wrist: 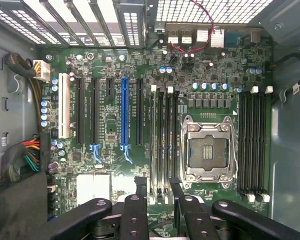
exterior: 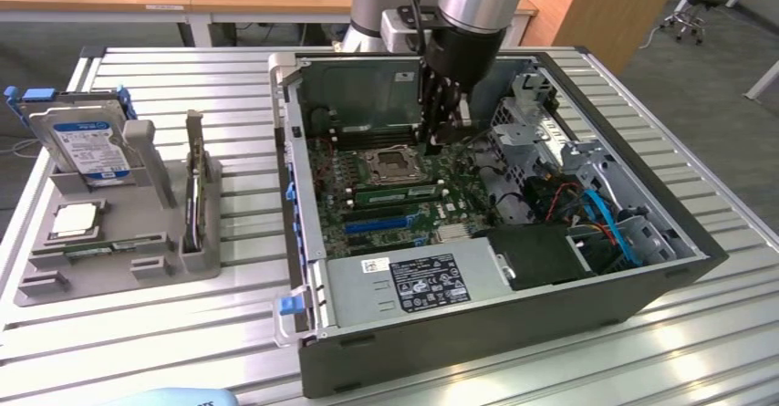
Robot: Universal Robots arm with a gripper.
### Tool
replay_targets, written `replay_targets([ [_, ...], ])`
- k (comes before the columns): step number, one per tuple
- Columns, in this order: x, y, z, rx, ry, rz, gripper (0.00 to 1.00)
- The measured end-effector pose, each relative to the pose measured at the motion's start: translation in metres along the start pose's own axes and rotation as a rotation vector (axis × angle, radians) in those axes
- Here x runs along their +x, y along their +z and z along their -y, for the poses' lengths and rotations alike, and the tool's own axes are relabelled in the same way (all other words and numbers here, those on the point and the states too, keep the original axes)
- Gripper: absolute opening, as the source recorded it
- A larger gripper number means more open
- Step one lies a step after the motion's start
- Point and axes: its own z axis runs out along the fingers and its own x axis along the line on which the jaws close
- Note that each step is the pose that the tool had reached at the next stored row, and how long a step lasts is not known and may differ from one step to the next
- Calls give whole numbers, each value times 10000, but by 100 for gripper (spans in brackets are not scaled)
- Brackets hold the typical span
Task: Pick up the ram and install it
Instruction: 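Insert the ram into the slot, then press down the ram until it locks into place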
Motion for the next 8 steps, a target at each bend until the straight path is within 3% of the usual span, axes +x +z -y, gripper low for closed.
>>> replay_targets([
  [8,0,1,0,1,0,1,31],
])
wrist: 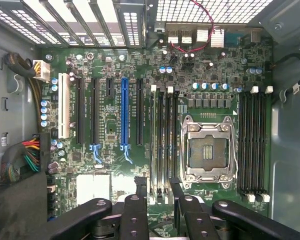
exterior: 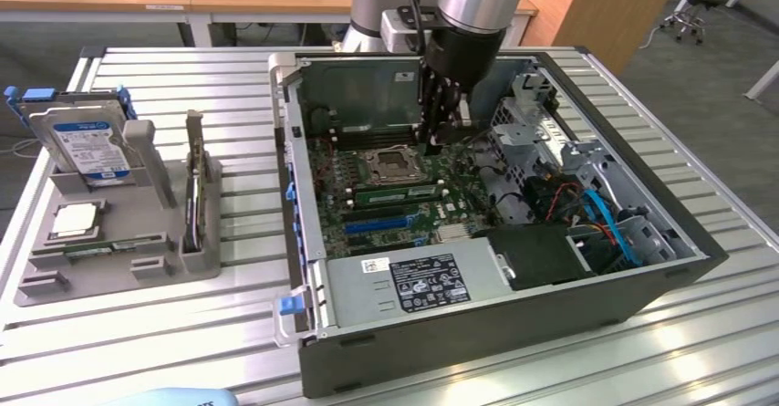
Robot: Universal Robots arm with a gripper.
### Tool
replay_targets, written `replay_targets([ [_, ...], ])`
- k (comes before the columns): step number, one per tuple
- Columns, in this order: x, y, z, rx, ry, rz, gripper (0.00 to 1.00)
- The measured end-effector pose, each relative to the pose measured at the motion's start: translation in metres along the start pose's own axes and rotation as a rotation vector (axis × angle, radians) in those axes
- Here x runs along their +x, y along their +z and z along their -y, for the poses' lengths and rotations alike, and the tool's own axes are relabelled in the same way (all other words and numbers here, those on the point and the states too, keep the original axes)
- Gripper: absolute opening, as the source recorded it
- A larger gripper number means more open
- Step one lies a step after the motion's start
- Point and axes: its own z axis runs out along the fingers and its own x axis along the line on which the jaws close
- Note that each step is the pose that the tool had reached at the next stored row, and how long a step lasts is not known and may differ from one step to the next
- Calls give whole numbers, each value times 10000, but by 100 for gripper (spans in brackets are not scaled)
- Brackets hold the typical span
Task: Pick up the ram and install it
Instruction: 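Press down the ram until it locks into place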
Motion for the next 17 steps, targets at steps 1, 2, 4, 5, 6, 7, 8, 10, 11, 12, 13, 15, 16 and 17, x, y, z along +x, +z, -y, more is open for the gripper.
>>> replay_targets([
  [1,0,0,0,0,0,0,31],
  [2,0,0,0,0,0,0,31],
  [4,0,0,0,0,0,0,31],
  [5,0,0,0,0,0,0,31],
  [6,0,0,0,0,0,0,29],
  [7,0,0,0,0,0,1,23],
  [8,0,0,0,0,0,0,23],
  [10,0,0,0,0,0,0,11],
  [11,0,0,0,0,0,0,11],
  [12,0,0,0,0,0,0,10],
  [13,0,0,0,0,0,0,10],
  [15,0,0,0,0,0,0,10],
  [16,0,0,0,0,0,0,10],
  [17,0,0,0,0,0,0,10],
])
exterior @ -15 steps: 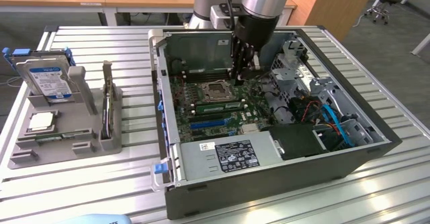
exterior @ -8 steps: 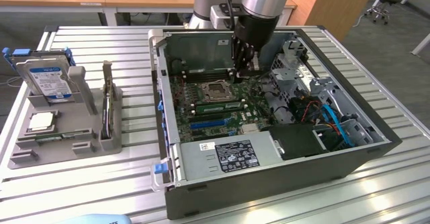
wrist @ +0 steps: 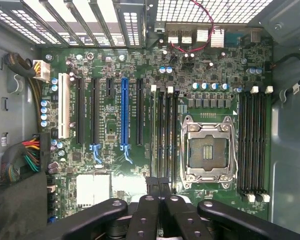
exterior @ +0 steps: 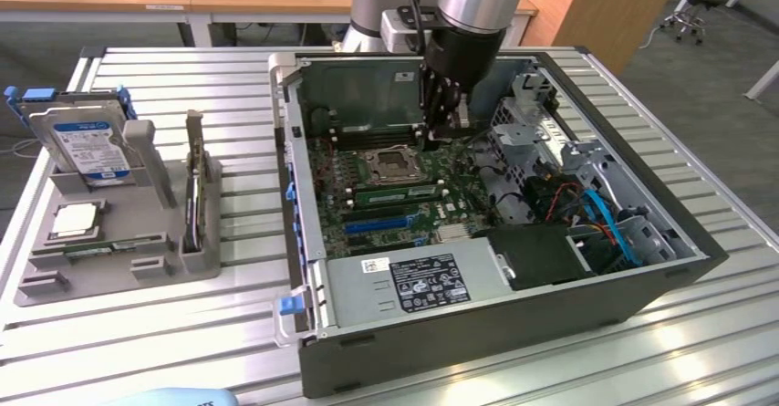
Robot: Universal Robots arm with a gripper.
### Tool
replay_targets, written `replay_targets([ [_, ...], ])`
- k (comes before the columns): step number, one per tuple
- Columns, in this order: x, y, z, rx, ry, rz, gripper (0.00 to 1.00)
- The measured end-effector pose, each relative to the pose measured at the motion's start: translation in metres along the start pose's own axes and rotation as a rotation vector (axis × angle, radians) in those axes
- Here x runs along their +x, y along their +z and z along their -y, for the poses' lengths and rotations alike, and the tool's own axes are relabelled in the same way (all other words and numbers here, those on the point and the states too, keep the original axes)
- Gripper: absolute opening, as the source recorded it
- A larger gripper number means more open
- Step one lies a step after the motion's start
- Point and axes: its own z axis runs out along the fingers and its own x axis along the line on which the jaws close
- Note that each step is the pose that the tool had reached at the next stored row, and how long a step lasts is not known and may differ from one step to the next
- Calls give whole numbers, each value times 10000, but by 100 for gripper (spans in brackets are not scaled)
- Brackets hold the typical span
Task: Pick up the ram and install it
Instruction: 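Press down the ram until it locks into place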
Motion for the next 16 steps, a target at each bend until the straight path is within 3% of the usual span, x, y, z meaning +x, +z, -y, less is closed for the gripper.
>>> replay_targets([
  [5,-1,-3,62,0,1,1,10],
  [16,-4,-14,341,0,0,2,10],
])
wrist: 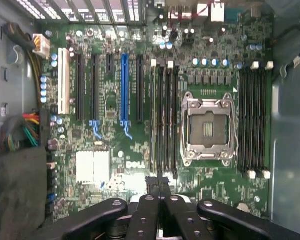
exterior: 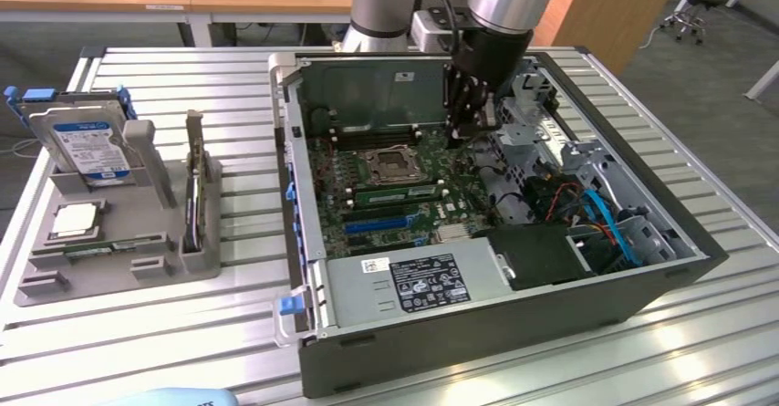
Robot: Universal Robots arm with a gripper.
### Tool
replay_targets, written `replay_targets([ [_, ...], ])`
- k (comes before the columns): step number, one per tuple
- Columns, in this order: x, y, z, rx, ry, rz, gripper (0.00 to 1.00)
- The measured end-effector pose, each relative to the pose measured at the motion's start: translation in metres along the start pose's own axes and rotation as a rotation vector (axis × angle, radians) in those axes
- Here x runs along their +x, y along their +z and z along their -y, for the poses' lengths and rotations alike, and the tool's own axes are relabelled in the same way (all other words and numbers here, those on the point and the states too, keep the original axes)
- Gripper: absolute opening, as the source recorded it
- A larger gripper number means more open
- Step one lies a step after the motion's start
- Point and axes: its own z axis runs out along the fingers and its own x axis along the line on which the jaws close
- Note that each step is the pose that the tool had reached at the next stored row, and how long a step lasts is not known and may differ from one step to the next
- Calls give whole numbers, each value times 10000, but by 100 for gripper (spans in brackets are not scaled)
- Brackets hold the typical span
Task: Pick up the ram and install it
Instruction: 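Press down the ram until it locks into place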
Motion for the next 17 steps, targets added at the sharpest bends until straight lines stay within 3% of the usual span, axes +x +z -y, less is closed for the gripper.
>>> replay_targets([
  [8,1,10,9,1,0,8,10],
  [17,2,126,14,0,0,25,10],
])
